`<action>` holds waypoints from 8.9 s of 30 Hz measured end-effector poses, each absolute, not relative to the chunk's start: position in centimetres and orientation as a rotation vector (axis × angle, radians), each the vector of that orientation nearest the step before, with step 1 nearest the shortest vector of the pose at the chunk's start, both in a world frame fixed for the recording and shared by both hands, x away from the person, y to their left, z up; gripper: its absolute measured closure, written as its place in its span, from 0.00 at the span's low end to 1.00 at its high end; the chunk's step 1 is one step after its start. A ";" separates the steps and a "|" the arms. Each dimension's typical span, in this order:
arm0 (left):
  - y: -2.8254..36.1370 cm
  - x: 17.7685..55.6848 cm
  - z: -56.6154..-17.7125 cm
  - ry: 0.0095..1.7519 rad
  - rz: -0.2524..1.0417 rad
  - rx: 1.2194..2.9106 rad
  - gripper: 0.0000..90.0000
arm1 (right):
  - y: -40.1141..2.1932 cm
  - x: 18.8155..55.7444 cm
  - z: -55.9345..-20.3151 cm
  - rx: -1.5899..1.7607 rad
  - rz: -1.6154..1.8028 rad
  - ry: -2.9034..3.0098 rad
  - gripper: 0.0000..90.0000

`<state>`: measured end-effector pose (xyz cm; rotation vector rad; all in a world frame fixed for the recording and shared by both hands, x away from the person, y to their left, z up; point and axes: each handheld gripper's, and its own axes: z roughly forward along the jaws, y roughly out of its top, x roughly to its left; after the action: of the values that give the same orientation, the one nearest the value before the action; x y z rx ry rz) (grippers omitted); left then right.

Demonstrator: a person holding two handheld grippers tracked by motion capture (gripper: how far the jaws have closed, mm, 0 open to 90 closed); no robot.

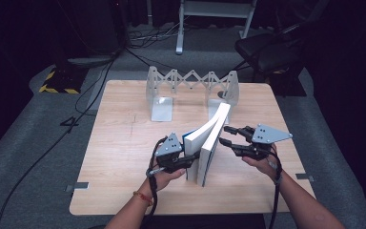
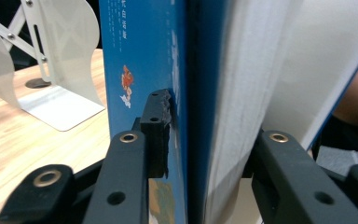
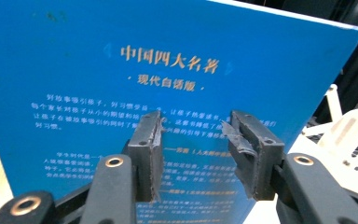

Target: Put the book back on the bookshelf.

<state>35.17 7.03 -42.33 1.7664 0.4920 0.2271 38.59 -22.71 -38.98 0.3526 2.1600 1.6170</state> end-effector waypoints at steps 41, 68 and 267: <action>3.1 30.5 -44.6 0.617 0.465 1.840 0.22 | -22.1 38.7 -40.8 0.350 1.572 2.249 0.56; 4.7 31.6 -45.3 0.675 0.452 1.864 0.62 | -26.2 42.7 -45.6 0.562 1.326 2.467 0.38; 7.5 32.7 -47.5 0.495 0.399 2.189 0.51 | -26.2 38.8 -42.0 0.201 1.591 2.530 0.53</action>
<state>32.67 7.45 -47.48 2.1893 0.4953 0.3992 38.82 -26.15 -42.01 0.2009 2.5297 1.5907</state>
